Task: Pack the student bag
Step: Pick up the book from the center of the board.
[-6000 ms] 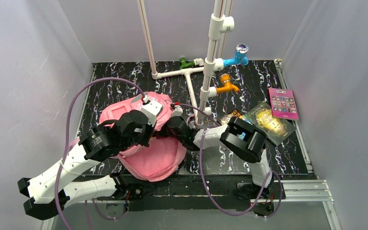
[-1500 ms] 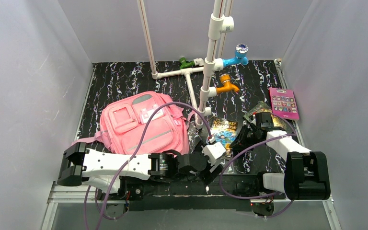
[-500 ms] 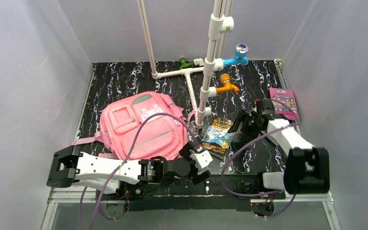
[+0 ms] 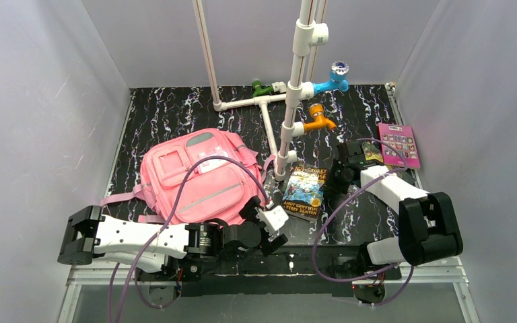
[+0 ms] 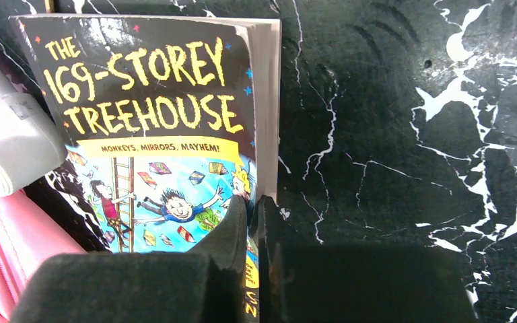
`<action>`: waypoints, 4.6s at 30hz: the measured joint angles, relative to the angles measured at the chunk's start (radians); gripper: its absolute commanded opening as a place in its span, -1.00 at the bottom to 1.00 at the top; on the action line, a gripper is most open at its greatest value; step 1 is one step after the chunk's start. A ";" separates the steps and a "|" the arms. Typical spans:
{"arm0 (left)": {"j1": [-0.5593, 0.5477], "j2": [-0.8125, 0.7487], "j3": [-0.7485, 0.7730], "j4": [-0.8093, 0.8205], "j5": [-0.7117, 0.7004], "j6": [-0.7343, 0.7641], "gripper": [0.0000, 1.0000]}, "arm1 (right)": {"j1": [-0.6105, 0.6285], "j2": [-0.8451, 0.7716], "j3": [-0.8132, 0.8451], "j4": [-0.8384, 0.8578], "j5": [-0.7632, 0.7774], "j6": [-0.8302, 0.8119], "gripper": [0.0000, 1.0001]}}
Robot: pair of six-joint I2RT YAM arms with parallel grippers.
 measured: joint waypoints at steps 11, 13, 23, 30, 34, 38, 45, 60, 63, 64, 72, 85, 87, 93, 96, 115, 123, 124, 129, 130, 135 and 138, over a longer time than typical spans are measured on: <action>0.003 0.158 -0.004 0.167 0.051 0.229 0.97 | 0.001 -0.120 0.022 -0.077 -0.076 0.024 -0.97; 0.004 0.208 -0.013 0.257 0.064 0.308 0.97 | 0.000 -0.146 0.022 -0.093 -0.118 0.043 -0.97; 0.010 0.539 0.005 0.585 0.060 0.537 0.94 | 0.000 -0.205 -0.013 -0.113 -0.262 0.137 -0.97; 0.012 0.708 0.089 0.719 -0.089 0.636 0.36 | -0.001 -0.231 -0.013 -0.130 -0.287 0.159 -0.97; 0.012 0.715 0.098 0.770 -0.151 0.660 -0.16 | -0.001 -0.271 -0.016 -0.134 -0.296 0.173 -0.97; 0.013 0.694 0.098 0.786 -0.177 0.671 -0.74 | -0.001 -0.309 -0.018 -0.145 -0.296 0.162 -0.65; 0.018 0.539 0.097 0.623 -0.146 0.563 -1.00 | -0.001 -0.285 0.105 -0.324 -0.203 -0.027 0.37; 0.025 -0.003 0.235 -0.042 0.138 0.337 -1.00 | -0.001 -0.332 0.405 -0.518 -0.163 -0.214 0.97; 0.053 -0.171 0.235 -0.165 0.201 0.402 -1.00 | -0.001 -0.382 0.404 -0.467 -0.276 -0.163 0.97; 0.072 -0.243 0.234 -0.206 0.221 0.426 -1.00 | -0.001 -0.402 0.380 -0.429 -0.319 -0.136 0.97; 0.128 -0.503 0.243 -0.369 0.347 0.482 -1.00 | 0.030 -0.526 -0.036 0.035 -0.634 0.309 0.97; 0.127 -0.482 0.195 -0.418 0.482 0.472 -1.00 | 0.110 -0.476 -0.091 0.222 -0.636 0.520 0.97; 0.127 -0.488 0.195 -0.413 0.490 0.471 -1.00 | 0.140 -0.436 -0.055 0.164 -0.629 0.450 0.97; 0.127 -0.492 0.195 -0.408 0.502 0.478 -1.00 | 0.285 -0.389 -0.087 0.260 -0.646 0.439 0.97; 0.127 -0.492 0.195 -0.408 0.506 0.481 -1.00 | 0.381 -0.377 -0.113 0.343 -0.659 0.473 0.96; 0.122 -0.513 0.203 -0.494 0.595 0.481 -0.16 | 0.458 -0.451 -0.295 0.751 -0.715 0.755 -0.95; 0.122 -0.519 0.210 -0.573 0.576 0.375 0.97 | 0.466 -0.472 -0.309 0.748 -0.681 0.735 -0.97; 0.122 -0.535 0.210 -0.580 0.570 0.346 0.97 | 0.467 -0.476 -0.309 0.716 -0.666 0.710 -0.97; 0.122 -0.610 0.239 -0.611 0.517 0.188 0.96 | 0.470 -0.481 -0.287 0.483 -0.525 0.555 -0.97; 0.123 -0.620 0.250 -0.619 0.509 0.153 0.96 | 0.471 -0.483 -0.285 0.462 -0.501 0.542 -0.97; 0.123 -0.615 0.297 -0.698 0.338 0.021 0.96 | 0.477 -0.516 -0.277 0.416 -0.455 0.526 -0.97; 0.126 -0.510 0.367 -0.800 0.172 -0.043 0.96 | 0.477 -0.535 -0.246 0.317 -0.426 0.485 -0.97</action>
